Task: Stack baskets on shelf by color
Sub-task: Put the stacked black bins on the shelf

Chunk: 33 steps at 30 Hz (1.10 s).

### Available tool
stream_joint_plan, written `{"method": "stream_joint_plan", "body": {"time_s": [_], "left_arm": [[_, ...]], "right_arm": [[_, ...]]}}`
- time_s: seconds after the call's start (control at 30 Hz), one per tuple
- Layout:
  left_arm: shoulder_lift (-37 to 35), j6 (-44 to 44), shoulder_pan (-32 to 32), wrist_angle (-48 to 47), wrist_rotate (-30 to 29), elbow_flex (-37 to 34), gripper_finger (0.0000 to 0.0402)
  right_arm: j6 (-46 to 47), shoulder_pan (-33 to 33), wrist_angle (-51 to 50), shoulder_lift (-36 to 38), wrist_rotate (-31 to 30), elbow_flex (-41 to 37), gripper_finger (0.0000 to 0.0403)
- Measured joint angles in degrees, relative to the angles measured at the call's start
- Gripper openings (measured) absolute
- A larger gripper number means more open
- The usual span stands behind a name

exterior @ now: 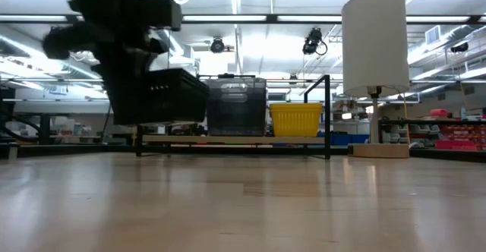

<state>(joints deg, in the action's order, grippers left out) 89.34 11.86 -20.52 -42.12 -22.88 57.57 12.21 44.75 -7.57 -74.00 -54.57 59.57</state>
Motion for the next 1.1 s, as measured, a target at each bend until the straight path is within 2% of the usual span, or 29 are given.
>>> {"method": "stream_joint_plan", "body": {"time_s": [0.3, 0.43, 0.73, 0.97, 1.1], "left_arm": [[0.11, -8.81, 11.10, -0.27, 5.35, -0.38, 0.0010], [0.11, -11.40, 15.74, 0.18, 5.80, -2.24, 0.0010], [-1.78, -16.60, 20.52, 1.41, 6.22, -2.72, 0.0010], [-4.77, -19.26, 29.35, 2.86, 10.51, -2.73, 0.0010], [-4.78, -24.14, 32.50, 3.36, 12.47, -2.72, 0.0010]], "right_arm": [[-0.44, -0.09, 0.22, -0.02, 0.00, 0.00, 0.0008], [-0.42, -0.09, 0.00, -0.02, 0.00, 0.00, 0.0009], [-2.17, -0.23, 0.11, -0.02, -0.10, 0.00, 0.0008], [-1.88, -0.78, 0.26, -0.02, -0.34, 0.00, 0.0009], [-1.88, -0.63, 0.35, -0.02, -0.22, 0.00, 0.0009]]}}
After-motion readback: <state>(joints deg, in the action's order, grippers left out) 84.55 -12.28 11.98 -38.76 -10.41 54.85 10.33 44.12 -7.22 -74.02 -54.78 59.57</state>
